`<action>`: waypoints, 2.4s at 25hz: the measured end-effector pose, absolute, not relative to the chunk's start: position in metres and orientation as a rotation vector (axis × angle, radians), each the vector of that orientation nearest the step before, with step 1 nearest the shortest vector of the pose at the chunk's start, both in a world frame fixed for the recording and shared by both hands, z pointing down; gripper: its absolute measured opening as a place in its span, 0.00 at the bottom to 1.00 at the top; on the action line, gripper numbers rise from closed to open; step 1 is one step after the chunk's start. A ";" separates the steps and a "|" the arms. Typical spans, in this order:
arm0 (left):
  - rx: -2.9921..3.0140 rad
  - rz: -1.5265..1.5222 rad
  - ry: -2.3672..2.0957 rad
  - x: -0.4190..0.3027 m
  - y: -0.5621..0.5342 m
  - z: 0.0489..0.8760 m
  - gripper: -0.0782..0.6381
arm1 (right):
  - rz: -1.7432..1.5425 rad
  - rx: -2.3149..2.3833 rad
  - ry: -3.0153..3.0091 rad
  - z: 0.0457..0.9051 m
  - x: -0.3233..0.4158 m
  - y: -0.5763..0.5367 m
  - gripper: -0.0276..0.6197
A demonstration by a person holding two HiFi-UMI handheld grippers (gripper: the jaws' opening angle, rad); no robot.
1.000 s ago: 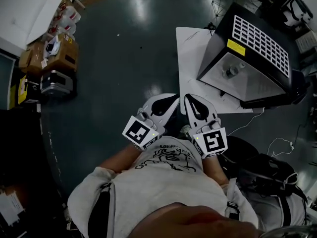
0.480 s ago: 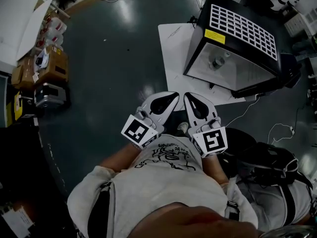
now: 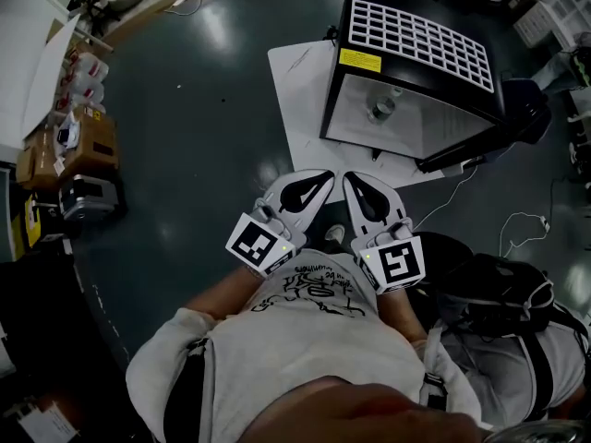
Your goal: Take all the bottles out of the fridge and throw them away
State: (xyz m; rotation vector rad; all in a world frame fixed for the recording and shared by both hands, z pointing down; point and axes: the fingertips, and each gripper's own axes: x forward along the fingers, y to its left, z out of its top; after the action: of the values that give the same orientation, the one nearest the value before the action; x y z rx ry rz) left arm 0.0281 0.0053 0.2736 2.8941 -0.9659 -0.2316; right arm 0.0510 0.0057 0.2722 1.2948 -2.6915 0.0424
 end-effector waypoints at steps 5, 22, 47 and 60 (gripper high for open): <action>2.893 -0.223 -0.931 0.052 0.000 0.272 0.12 | 0.043 1.325 -2.678 0.271 0.076 0.001 0.06; 2.919 -0.210 -0.885 0.122 -0.023 0.277 0.12 | 0.051 1.399 -2.645 0.274 0.151 -0.019 0.06; 2.929 -0.187 -0.830 0.200 -0.028 0.284 0.12 | 0.082 1.476 -2.625 0.280 0.229 -0.021 0.06; 2.926 -0.177 -0.827 0.193 -0.043 0.292 0.12 | 0.096 1.504 -2.598 0.286 0.223 -0.031 0.06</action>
State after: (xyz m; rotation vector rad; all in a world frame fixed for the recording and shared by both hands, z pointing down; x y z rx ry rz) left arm 0.1930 -0.0431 0.2922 2.9259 -0.8271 -0.1774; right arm 0.2234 -0.0309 0.2861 1.5040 -2.5976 0.0962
